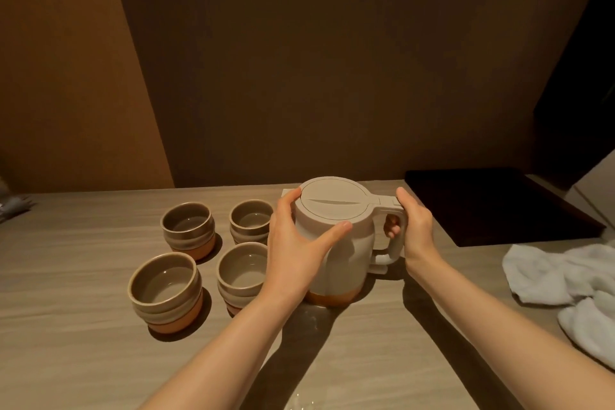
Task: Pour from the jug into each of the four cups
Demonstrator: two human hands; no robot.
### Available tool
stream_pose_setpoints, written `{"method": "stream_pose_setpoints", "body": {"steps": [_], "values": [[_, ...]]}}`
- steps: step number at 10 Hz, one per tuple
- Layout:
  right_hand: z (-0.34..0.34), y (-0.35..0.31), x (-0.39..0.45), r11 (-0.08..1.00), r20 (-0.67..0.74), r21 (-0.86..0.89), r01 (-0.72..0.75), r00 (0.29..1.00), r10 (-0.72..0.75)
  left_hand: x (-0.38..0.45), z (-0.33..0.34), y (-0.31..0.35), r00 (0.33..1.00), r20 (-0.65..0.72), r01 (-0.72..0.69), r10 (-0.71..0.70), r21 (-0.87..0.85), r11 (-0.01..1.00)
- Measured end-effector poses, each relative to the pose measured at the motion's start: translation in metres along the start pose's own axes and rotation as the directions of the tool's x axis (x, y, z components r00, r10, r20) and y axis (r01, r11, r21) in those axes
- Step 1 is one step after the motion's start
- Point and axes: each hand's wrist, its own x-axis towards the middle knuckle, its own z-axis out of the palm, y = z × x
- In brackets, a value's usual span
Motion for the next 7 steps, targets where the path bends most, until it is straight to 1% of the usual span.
{"method": "stream_pose_setpoints", "body": {"steps": [1, 2, 3, 4, 5, 6, 7], "values": [[-0.003, 0.006, 0.002, 0.98, 0.04, -0.19, 0.062, 0.998, -0.055, -0.003, 0.005, -0.002, 1.0, -0.019, -0.007, 0.007, 0.019, 1.0], [-0.004, 0.004, 0.004, 0.953, 0.082, -0.301, 0.041, 0.996, -0.017, -0.006, 0.006, -0.003, 0.999, -0.043, -0.022, 0.024, 0.04, 0.999], [-0.004, -0.001, 0.003, 0.926, 0.088, -0.377, -0.008, 0.995, 0.045, -0.008, 0.007, -0.002, 0.999, -0.046, -0.02, 0.022, 0.036, 0.999], [-0.003, -0.006, -0.002, 0.898, 0.066, -0.44, -0.009, 0.997, 0.042, -0.01, 0.007, -0.001, 0.999, -0.039, -0.022, 0.024, 0.04, 0.999], [-0.006, -0.018, -0.015, 0.87, 0.002, -0.493, 0.018, 1.0, -0.02, -0.011, 0.003, 0.002, 1.0, 0.003, 0.006, -0.006, 0.037, 0.999], [-0.016, -0.023, -0.036, 0.865, -0.083, -0.498, 0.051, 0.991, -0.106, -0.02, -0.01, 0.007, 0.998, 0.067, 0.005, -0.007, 0.027, 1.0], [-0.025, -0.026, -0.068, 0.864, -0.1, -0.498, 0.081, 0.984, -0.15, -0.035, -0.026, 0.017, 0.994, 0.1, 0.053, -0.052, -0.012, 0.998]]}}
